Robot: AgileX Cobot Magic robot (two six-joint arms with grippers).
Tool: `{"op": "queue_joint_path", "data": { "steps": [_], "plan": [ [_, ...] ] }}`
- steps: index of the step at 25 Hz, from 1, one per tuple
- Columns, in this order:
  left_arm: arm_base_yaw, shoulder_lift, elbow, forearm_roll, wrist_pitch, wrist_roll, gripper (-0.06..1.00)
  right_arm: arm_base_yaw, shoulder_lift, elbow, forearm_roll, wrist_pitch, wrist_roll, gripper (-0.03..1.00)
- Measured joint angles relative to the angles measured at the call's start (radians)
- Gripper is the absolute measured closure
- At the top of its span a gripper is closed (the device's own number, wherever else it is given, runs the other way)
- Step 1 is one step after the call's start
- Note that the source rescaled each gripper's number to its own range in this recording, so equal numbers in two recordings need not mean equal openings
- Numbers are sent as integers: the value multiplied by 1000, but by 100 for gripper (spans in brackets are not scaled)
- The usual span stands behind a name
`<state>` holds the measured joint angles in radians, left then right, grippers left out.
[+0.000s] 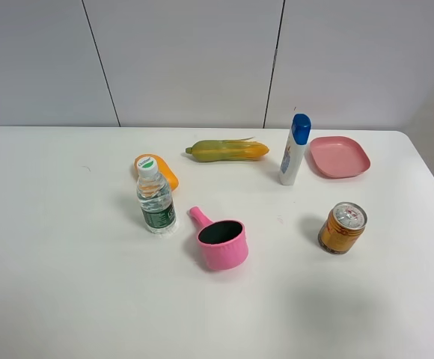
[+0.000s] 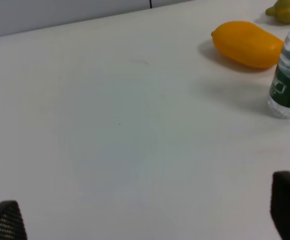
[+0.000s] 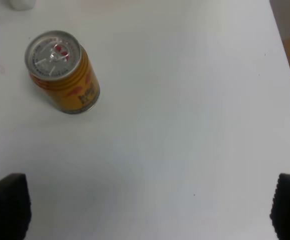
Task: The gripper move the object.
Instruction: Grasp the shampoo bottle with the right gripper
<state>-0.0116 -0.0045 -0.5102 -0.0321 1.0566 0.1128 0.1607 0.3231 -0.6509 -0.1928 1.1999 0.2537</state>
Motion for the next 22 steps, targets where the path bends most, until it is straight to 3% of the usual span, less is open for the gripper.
{"op": "queue_joint_path", "data": {
  "steps": [8,22],
  "plan": [
    [0,0,0,0,0,0,-6,0,294,-195,50,-11,-107,8],
    [0,0,0,0,0,0,-6,0,773,-449,176,-125,-343,8]
  ]
}}
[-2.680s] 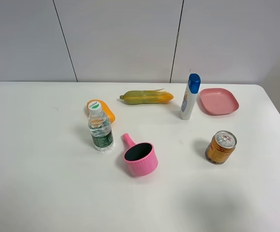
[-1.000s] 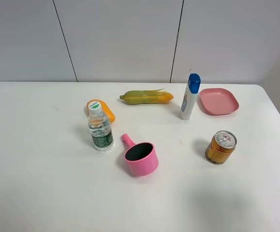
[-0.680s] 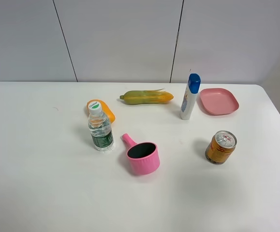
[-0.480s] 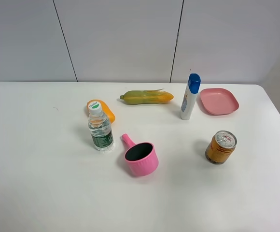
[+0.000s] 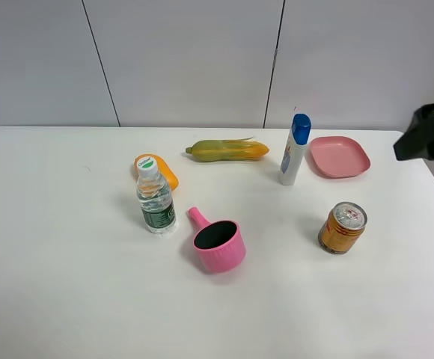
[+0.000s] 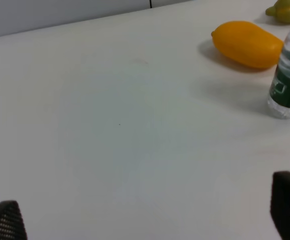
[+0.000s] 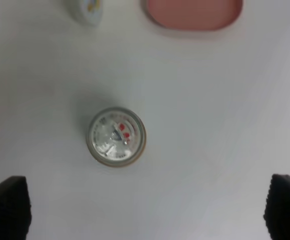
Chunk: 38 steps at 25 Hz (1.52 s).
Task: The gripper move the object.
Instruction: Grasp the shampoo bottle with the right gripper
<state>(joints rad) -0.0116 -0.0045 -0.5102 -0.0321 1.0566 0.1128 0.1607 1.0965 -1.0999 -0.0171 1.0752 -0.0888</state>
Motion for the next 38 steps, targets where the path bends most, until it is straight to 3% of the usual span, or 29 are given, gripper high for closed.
{"op": "queue_joint_path", "data": {
  "steps": [12,20,28,38],
  "plan": [
    [0,0,0,0,0,0,-6,0,369,-330,34,22,-34,11],
    [0,0,0,0,0,0,-6,0,565,-482,145,42,-87,11],
    [0,0,0,0,0,0,-6,10,723,-527,154,31,-95,11],
    [0,0,0,0,0,0,-6,55,820,-534,155,-76,-95,12]
  ]
}}
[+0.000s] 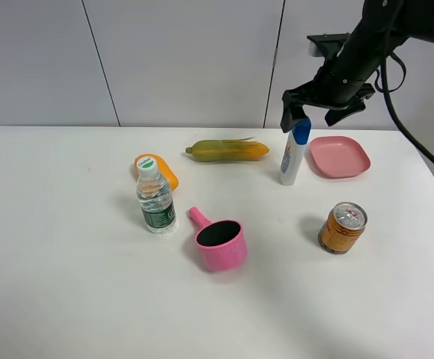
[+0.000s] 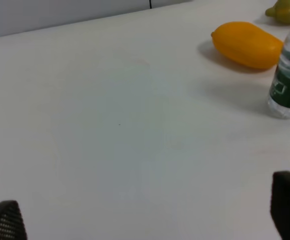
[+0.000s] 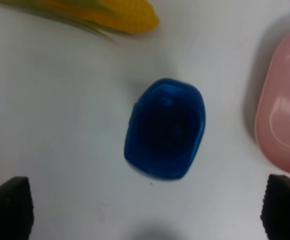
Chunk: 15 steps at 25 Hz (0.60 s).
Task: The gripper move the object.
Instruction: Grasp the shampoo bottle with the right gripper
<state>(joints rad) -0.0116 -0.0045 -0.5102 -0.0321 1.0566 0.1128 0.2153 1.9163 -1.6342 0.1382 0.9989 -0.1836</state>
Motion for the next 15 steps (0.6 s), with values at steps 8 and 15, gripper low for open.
{"op": "queue_joint_path", "data": {
  "steps": [8,15],
  "plan": [
    [0,0,0,0,0,0,-6,0,59,-1,-1,-54,0,13],
    [0,0,0,0,0,0,-6,0,110,-1,6,-120,1,13]
  ]
}}
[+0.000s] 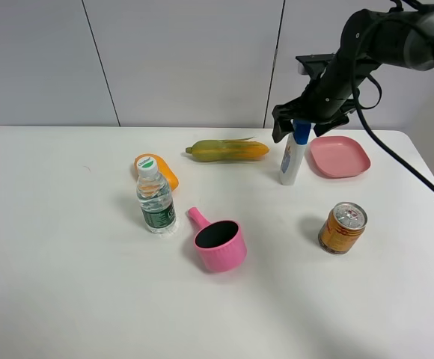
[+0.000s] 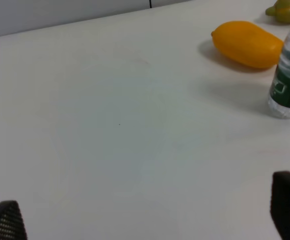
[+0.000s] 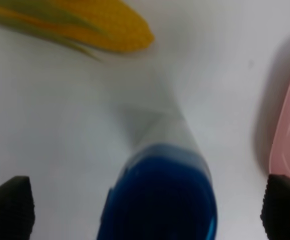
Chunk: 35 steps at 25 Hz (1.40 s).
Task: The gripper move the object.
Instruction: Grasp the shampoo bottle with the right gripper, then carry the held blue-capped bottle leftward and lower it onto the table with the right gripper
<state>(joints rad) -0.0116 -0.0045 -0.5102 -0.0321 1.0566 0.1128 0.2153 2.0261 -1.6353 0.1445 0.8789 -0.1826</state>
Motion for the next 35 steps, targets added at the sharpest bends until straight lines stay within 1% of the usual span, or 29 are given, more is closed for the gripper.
{"op": "queue_joint_path", "data": {
  "steps": [4,6,15,21,28,30,35],
  "plan": [
    [0,0,0,0,0,0,-6,0,20,-1,1,-10,0,15],
    [0,0,0,0,0,0,-6,0,31,-1,3,-10,0,19],
    [0,0,0,0,0,0,-6,0,38,-1,20,-27,0,48],
    [0,0,0,0,0,0,-6,0,38,-1,25,-31,0,70],
    [0,0,0,0,0,0,-6,0,38,-1,24,-30,0,94],
    [0,0,0,0,0,0,-6,0,38,-1,24,-29,0,96],
    [0,0,0,0,0,0,-6,0,38,-1,24,-29,0,96]
  ]
}}
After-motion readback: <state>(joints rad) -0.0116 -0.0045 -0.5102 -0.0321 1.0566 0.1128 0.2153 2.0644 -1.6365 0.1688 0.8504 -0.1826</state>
